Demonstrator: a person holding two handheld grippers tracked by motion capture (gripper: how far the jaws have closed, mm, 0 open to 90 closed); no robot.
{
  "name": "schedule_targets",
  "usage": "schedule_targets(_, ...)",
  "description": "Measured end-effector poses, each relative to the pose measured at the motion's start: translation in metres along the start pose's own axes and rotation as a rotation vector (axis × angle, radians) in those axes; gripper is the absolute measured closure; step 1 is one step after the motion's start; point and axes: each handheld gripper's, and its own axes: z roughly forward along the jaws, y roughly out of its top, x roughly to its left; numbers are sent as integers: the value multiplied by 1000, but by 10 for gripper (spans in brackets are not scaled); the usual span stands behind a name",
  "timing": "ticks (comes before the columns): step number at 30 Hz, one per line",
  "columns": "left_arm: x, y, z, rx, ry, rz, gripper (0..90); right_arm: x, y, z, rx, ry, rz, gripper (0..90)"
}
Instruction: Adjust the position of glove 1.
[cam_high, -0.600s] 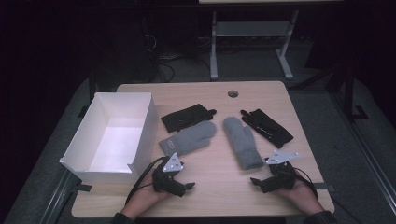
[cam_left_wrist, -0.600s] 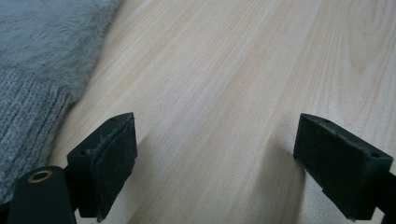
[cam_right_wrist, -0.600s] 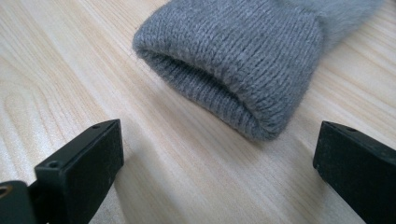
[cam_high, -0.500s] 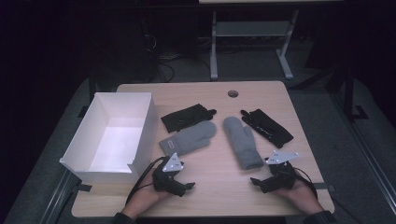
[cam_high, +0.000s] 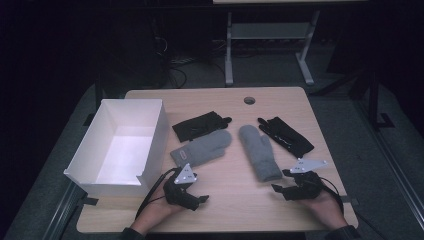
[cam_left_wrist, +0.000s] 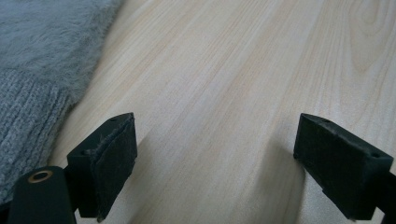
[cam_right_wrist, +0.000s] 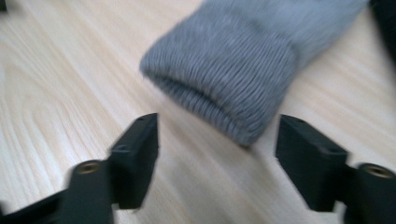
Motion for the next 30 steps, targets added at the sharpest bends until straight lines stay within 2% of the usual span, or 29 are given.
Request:
schedule_targets(1, 0, 0, 0, 1, 0, 0, 127, -1, 3, -4, -22, 0, 8, 428)
schedule_targets(2, 0, 0, 0, 1, 0, 0, 127, -1, 3, -4, -22, 0, 8, 428)
schedule_targets(3, 0, 0, 0, 0, 0, 0, 127, -3, 7, -8, -47, 17, 10, 521)
schedule_targets(6, 0, 0, 0, 1, 0, 3, 127, -5, 12, -14, -74, 40, 20, 667)
schedule_targets(11, 1, 0, 0, 0, 1, 9, 127, -12, 20, -15, -88, 67, 42, 876)
schedule_targets(12, 1, 0, 0, 1, 0, 9, 127, -15, 22, -14, -90, 69, 33, 900)
schedule_targets(21, 1, 1, 0, 5, -1, 9, 127, -32, 41, -2, -99, 79, 21, 900)
schedule_targets(24, 1, 1, 0, 6, -1, 9, 127, -38, 49, 7, -93, 88, 17, 900)
schedule_targets(30, 1, 1, 0, 8, -1, 9, 127, -44, 53, 21, -59, 111, 2, 900)
